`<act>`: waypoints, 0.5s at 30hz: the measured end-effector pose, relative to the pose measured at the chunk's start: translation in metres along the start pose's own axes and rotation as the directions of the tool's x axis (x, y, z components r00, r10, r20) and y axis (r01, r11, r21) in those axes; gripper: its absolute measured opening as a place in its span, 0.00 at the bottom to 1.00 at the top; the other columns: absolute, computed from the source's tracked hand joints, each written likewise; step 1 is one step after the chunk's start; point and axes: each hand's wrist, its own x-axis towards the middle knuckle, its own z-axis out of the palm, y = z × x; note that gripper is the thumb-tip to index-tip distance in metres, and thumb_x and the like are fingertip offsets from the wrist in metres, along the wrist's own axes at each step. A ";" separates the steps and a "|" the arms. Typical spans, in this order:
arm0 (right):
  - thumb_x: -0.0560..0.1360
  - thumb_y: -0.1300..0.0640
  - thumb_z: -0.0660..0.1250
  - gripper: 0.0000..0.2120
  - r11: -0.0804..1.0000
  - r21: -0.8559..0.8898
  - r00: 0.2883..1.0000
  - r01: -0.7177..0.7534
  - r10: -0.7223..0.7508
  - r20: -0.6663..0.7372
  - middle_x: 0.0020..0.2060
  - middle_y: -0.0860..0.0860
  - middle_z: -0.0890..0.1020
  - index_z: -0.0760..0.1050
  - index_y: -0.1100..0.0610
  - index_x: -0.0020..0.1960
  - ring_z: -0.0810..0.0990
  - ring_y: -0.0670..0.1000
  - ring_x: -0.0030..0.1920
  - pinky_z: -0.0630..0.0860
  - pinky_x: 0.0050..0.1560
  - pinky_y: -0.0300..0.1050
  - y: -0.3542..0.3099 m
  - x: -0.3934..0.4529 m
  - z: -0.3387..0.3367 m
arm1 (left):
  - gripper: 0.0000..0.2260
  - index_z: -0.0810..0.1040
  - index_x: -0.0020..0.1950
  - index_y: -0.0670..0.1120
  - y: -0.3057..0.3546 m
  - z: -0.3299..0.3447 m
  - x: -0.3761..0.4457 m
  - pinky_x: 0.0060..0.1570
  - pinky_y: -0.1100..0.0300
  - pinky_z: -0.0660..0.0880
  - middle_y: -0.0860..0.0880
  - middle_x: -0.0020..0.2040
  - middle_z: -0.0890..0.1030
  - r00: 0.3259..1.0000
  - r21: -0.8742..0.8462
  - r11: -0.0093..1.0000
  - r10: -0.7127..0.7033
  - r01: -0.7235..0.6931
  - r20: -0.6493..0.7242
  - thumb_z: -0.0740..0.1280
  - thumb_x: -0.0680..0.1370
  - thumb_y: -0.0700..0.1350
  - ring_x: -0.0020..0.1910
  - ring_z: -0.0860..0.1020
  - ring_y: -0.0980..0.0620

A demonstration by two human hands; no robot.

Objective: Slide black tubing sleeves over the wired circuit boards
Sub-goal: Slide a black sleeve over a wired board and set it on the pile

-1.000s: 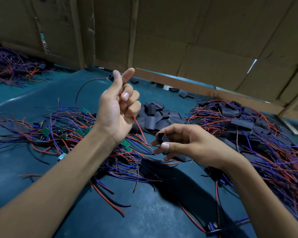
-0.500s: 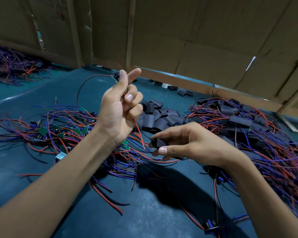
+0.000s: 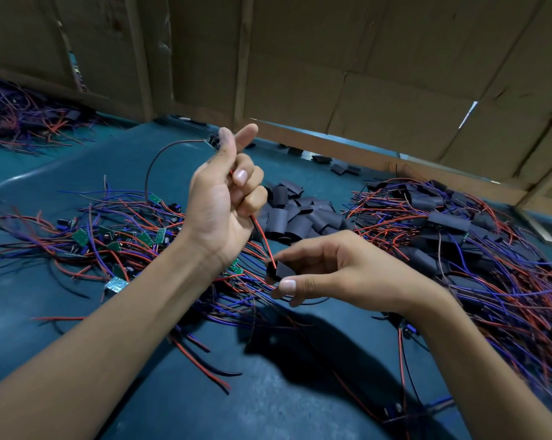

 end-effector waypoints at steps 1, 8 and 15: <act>0.76 0.55 0.73 0.14 1.000 0.007 1.000 0.009 -0.009 0.012 0.50 0.57 0.87 0.81 0.58 0.61 0.85 0.54 0.48 0.82 0.57 0.56 0.000 0.001 0.000 | 0.15 0.77 0.59 0.45 0.000 0.000 0.000 0.21 0.67 0.54 0.55 0.27 0.62 1.000 0.005 1.000 0.006 -0.006 -0.002 0.57 0.86 0.53 0.25 0.56 0.58; 0.74 0.56 0.71 0.14 0.975 0.213 0.998 0.063 -0.060 -0.023 0.50 0.62 0.86 0.81 0.62 0.56 0.87 0.58 0.49 0.84 0.50 0.49 -0.002 0.002 0.003 | 0.16 0.76 0.60 0.43 -0.002 0.004 -0.003 0.23 0.65 0.56 0.53 0.28 0.63 0.996 0.070 0.994 0.077 -0.079 0.033 0.56 0.85 0.53 0.26 0.56 0.57; 0.74 0.57 0.72 0.08 0.974 0.065 0.907 0.216 -0.176 -0.382 0.45 0.65 0.85 0.82 0.58 0.52 0.84 0.62 0.43 0.78 0.46 0.62 -0.006 0.006 0.007 | 0.21 0.81 0.60 0.45 -0.015 0.003 -0.007 0.52 0.55 0.70 0.49 0.47 0.81 0.981 0.201 0.979 -0.039 0.000 0.190 0.52 0.85 0.54 0.48 0.75 0.53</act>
